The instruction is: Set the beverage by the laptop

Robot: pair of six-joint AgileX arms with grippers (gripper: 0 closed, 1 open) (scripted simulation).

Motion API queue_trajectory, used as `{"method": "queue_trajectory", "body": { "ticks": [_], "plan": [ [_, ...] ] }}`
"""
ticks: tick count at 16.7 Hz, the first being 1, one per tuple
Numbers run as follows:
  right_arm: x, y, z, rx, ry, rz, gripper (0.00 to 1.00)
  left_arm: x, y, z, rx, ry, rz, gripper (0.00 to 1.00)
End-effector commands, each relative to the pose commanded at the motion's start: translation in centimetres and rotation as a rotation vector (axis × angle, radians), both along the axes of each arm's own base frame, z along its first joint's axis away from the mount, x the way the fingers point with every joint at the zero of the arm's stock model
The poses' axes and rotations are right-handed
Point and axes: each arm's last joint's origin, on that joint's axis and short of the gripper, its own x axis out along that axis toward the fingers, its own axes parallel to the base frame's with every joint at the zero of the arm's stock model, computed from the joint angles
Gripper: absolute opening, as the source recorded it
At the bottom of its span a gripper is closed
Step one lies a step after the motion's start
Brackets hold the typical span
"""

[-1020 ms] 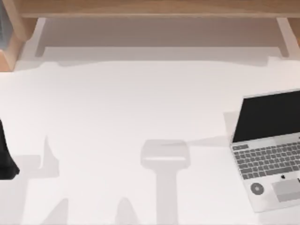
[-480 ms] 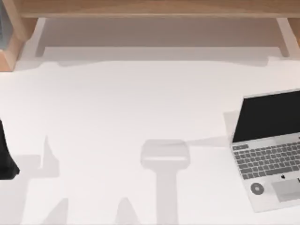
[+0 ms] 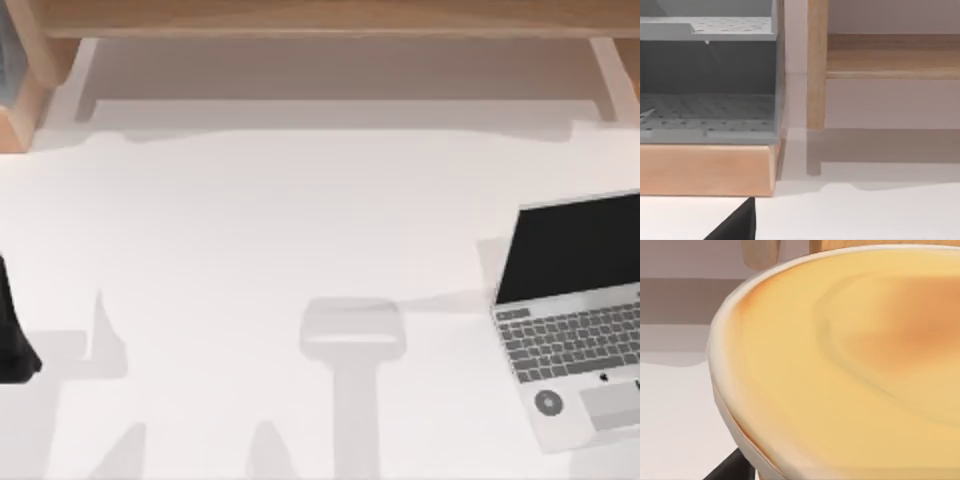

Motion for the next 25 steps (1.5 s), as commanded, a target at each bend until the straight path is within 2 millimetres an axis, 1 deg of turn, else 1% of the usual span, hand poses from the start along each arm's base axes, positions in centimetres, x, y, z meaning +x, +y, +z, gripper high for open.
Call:
{"method": "queue_trajectory", "body": {
  "ticks": [1, 14, 15, 25],
  "plan": [
    [0.00, 0.00, 0.00, 0.000, 0.000, 0.000, 1.00, 0.00, 0.00, 0.00, 0.000, 0.000, 0.000, 1.00],
    [0.00, 0.00, 0.00, 0.000, 0.000, 0.000, 0.02, 0.00, 0.00, 0.00, 0.000, 0.000, 0.000, 1.00],
    [0.00, 0.00, 0.00, 0.000, 0.000, 0.000, 0.00, 0.00, 0.00, 0.00, 0.000, 0.000, 0.000, 1.00],
    [0.11, -0.23, -0.05, 0.010, 0.001, -0.004, 0.00, 0.00, 0.00, 0.00, 0.000, 0.000, 0.000, 1.00]
  ]
}}
